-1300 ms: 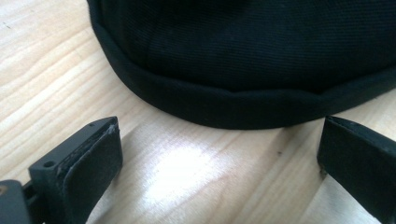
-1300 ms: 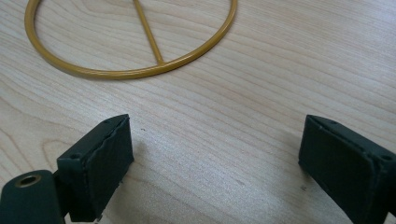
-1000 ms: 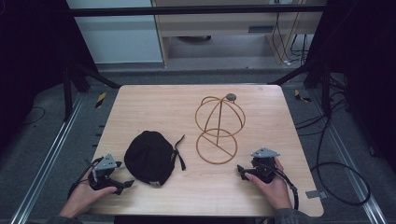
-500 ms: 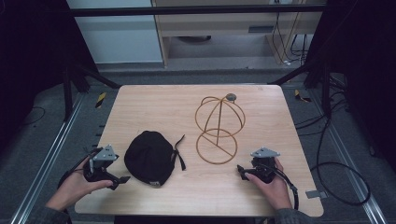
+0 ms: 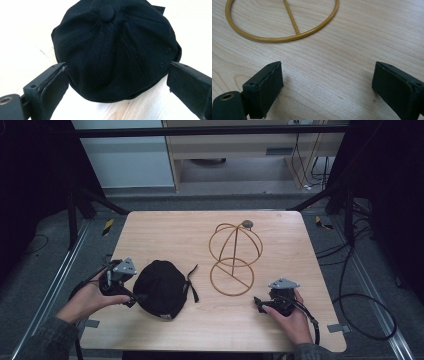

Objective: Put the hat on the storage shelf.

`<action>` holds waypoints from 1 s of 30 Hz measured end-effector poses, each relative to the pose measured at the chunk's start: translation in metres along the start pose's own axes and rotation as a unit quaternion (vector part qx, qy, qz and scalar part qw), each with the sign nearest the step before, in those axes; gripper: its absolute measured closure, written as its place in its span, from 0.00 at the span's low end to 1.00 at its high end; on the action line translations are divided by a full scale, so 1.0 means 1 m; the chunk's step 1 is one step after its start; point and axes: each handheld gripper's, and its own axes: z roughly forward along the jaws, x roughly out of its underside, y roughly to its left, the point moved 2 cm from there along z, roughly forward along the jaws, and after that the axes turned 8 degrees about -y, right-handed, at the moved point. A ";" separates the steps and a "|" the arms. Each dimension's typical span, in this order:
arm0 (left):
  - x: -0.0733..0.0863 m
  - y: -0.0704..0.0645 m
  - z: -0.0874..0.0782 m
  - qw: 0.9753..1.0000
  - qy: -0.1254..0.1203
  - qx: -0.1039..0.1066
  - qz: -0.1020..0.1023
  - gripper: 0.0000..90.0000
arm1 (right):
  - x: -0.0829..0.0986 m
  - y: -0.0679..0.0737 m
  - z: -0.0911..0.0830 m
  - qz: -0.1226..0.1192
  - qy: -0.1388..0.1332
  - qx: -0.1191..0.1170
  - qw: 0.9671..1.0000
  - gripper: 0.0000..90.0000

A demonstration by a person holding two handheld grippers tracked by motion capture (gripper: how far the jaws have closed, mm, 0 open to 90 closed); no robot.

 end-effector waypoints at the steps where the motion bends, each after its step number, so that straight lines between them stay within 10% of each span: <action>1: -0.003 0.001 0.001 1.000 0.004 0.001 0.002 0.04 | 0.000 0.000 0.000 0.000 0.000 0.000 1.000 0.11; 30: -0.049 0.015 0.025 0.999 0.035 -0.007 0.014 0.04 | 0.001 -0.006 -0.001 0.006 0.002 0.011 1.000 0.10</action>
